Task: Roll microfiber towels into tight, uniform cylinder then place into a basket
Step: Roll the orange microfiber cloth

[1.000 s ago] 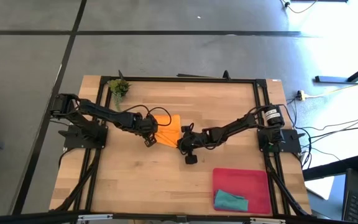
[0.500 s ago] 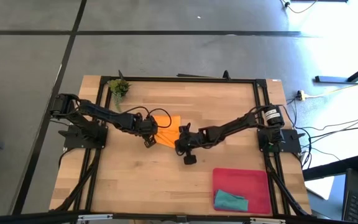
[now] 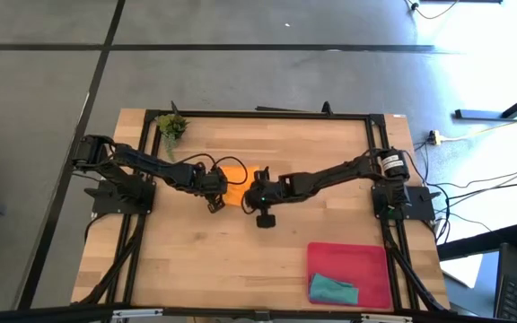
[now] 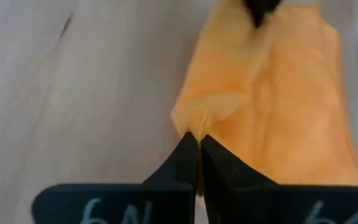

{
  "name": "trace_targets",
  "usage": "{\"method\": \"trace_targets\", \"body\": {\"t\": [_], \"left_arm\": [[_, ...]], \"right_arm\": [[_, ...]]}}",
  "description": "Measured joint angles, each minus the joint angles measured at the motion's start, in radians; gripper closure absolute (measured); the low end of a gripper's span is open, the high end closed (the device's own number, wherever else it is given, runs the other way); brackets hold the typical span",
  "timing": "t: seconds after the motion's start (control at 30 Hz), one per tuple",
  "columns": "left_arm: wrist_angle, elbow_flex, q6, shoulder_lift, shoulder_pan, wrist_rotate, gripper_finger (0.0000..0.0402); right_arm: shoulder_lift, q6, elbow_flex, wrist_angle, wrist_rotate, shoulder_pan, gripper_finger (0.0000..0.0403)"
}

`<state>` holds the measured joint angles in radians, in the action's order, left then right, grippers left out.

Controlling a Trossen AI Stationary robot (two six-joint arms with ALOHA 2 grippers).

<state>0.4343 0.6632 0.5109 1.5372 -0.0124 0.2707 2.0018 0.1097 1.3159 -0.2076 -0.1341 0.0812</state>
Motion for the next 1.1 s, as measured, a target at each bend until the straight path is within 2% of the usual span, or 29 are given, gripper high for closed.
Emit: {"method": "trace_targets", "body": {"t": [0.33,0.6,0.87,1.1], "left_arm": [[0.000,0.000,-0.017,0.001,0.007,0.003,0.0401],[0.003,-0.001,-0.017,0.002,0.033,0.016,0.0401],[0.007,-0.001,-0.018,0.001,0.051,0.016,0.0401],[0.013,-0.001,-0.076,0.001,0.089,0.005,0.0401]], "right_arm": [[0.000,-0.133,0.047,-0.081,0.004,-0.110,0.0394],[0.001,-0.130,0.048,-0.094,0.041,-0.183,0.0394],[0.015,-0.104,0.047,-0.117,0.147,-0.221,0.0394],[0.015,-0.105,0.048,-0.174,0.299,-0.196,0.0394]]}}
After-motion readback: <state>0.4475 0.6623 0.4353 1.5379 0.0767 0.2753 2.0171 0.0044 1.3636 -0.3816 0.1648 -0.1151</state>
